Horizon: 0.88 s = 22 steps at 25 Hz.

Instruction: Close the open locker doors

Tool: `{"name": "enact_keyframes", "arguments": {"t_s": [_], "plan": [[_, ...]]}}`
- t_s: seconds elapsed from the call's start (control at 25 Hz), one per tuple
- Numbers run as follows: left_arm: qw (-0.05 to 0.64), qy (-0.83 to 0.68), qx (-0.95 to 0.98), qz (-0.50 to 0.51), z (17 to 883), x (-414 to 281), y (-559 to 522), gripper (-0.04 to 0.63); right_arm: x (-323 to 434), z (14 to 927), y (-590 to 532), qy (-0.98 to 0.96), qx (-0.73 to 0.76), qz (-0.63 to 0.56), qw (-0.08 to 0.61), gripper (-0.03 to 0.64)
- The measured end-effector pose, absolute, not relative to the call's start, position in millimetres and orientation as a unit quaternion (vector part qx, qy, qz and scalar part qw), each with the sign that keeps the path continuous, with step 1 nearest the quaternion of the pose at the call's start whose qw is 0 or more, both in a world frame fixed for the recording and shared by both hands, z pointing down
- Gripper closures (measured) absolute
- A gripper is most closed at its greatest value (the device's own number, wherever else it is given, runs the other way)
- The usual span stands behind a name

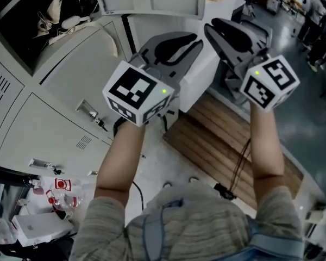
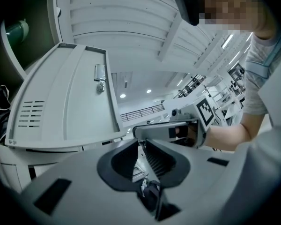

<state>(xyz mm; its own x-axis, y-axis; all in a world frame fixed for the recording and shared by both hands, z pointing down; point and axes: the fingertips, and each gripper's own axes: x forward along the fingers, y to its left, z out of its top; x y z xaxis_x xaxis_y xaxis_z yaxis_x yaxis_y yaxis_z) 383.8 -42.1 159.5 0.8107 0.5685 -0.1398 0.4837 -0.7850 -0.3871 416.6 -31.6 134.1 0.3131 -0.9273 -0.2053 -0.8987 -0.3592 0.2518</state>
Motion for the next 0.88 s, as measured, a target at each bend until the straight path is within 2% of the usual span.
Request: {"name": "enact_keyframes", "arguments": {"t_s": [0.72, 0.88], "plan": [[0.169, -0.185, -0.962, 0.110, 165, 404, -57, 0.548, 443, 129, -47, -0.701, 0.701, -0.135, -0.004, 0.531], [0.171, -0.174, -0.964, 0.109, 167, 399, -59, 0.548, 433, 126, -49, -0.725, 0.673, -0.144, 0.009, 0.531]]}}
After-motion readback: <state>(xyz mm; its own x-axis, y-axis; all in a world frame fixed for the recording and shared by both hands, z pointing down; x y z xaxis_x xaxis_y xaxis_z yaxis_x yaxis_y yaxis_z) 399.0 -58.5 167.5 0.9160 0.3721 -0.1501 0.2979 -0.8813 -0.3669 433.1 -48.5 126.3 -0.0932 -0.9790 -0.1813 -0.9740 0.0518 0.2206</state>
